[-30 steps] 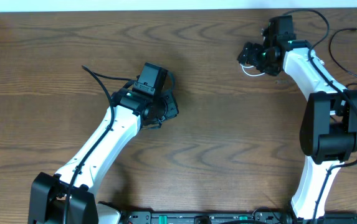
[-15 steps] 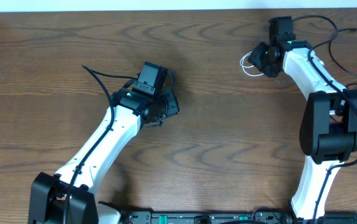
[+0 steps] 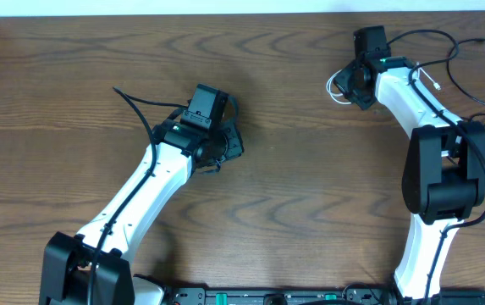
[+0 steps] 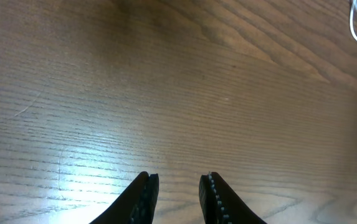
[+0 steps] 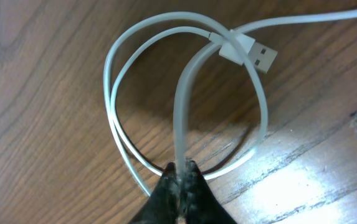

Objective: Untangle cables

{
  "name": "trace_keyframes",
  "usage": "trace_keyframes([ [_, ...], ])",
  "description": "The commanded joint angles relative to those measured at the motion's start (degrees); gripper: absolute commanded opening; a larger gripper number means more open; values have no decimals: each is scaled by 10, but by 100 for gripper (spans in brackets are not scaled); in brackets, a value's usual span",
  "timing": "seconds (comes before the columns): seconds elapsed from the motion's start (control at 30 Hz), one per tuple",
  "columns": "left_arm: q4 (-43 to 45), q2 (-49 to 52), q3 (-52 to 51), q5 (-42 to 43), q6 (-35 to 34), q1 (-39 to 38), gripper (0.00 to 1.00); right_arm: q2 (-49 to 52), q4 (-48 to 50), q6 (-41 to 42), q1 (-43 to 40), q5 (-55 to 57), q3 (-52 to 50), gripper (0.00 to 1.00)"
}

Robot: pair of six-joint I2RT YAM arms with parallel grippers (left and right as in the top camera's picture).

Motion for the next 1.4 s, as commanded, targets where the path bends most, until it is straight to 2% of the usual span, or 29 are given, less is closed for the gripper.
trace_keyframes([
  [0.0, 0, 5, -5, -8, 6, 1, 28, 4, -1, -100, 2, -37, -6, 1],
  [0.1, 0, 5, -5, -8, 6, 1, 28, -6, -13, -241, 1, -132, -5, 1],
  [0.13, 0, 5, -5, -3, 12, 1, 28, -29, -47, -305, 1, -177, -3, 1],
  [0.17, 1, 5, -5, 0, 17, 1, 28, -35, -54, -317, 1, -187, -2, 1],
  [0.27, 0, 5, -5, 9, 31, 1, 28, -120, -134, -441, 3, -304, -1, 1],
  [0.33, 0, 5, -5, 9, 31, 1, 28, -183, -202, -491, 8, -316, -1, 1],
  [0.53, 0, 5, -5, 37, 32, 1, 28, -317, -358, -506, 28, -276, -2, 1],
  [0.67, 0, 5, -5, 67, 36, -3, 28, -362, -413, -506, 36, -284, -2, 1],
  [0.77, 3, 5, -5, 109, 46, -12, 28, -378, -424, -506, 49, -280, -2, 1],
  [0.97, 23, 5, -5, 248, 121, -48, 28, -378, -420, -506, 58, -251, -2, 1],
  [1.13, 23, 5, -5, 310, 188, -79, 28, -378, -423, -506, 59, -250, -2, 1],
  [1.23, 31, 5, -5, 310, 224, -100, 29, -378, -422, -500, 59, -251, -2, 1],
  [1.3, 50, 5, -5, 308, 224, -108, 39, -378, -422, -483, 59, -255, -2, 1],
  [1.37, 77, 5, -5, 308, 224, -114, 54, -378, -422, -465, 59, -264, -2, 1],
])
